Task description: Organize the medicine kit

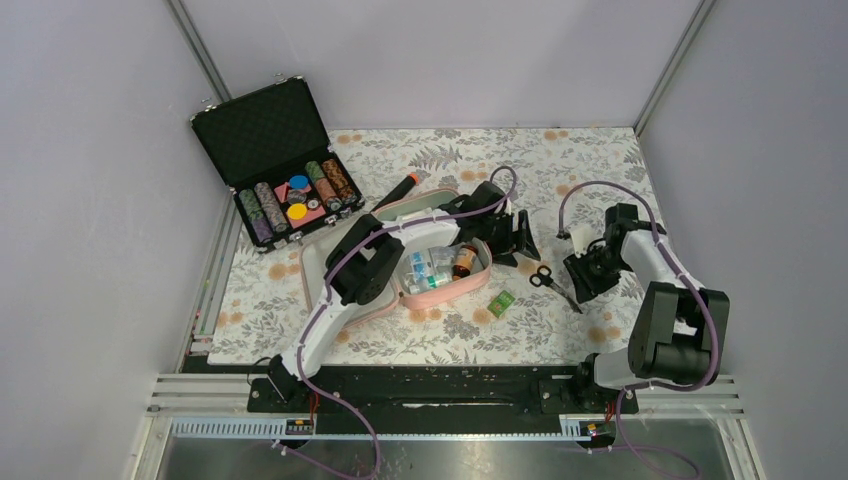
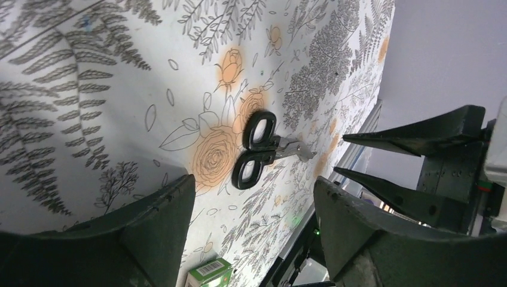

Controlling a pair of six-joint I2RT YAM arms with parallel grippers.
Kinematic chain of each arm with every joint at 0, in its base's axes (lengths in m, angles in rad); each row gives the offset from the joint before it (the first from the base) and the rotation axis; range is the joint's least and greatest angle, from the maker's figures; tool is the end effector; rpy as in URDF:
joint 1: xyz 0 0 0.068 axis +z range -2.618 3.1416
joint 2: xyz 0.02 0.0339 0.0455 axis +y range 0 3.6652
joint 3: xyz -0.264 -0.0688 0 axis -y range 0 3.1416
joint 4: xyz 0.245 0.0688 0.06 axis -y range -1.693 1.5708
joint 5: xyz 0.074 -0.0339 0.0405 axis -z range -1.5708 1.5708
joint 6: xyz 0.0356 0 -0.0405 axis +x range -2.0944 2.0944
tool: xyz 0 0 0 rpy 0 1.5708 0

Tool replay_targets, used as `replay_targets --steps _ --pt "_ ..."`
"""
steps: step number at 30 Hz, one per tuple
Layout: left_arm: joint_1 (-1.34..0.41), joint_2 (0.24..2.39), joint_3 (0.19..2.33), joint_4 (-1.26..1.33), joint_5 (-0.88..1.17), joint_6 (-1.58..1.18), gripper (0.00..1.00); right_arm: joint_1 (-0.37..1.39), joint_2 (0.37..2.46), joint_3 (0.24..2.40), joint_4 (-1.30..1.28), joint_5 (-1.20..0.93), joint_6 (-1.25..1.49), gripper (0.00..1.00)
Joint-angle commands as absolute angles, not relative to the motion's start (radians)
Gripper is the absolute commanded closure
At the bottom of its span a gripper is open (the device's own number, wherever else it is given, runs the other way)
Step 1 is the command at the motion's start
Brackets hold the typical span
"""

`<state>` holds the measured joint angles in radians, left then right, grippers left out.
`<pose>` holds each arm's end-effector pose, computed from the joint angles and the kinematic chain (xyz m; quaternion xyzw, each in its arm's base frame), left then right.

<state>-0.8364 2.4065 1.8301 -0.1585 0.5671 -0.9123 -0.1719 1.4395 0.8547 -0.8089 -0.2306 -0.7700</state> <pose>0.3417 -0.4070 0.1376 0.0802 0.8811 -0.4630 0.0538 0.2398 -0.0334 0.1831 -0.3012 0.9426 0.0623 0.1303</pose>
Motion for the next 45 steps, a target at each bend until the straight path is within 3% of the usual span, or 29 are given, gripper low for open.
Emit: replay_targets --steps 1,6,25,37,45 --pt "-0.827 2.352 1.8 -0.254 0.519 -0.882 0.28 -0.163 1.459 0.871 -0.863 -0.291 -0.772 0.56" --pt "-0.807 2.337 1.741 -0.201 0.563 -0.968 0.29 -0.156 1.574 0.887 -0.87 -0.257 -0.767 0.57" --pt "-0.762 2.356 1.724 -0.101 0.67 -1.236 0.28 -0.008 1.698 0.948 -0.916 0.019 -0.637 0.57" --pt "-0.751 2.342 1.668 -0.005 0.69 -1.386 0.28 0.11 1.745 0.943 -0.935 0.152 -0.6 0.67" --pt "-0.741 2.34 1.645 0.05 0.7 -1.416 0.28 0.118 1.722 0.917 -0.919 0.155 -0.61 0.89"
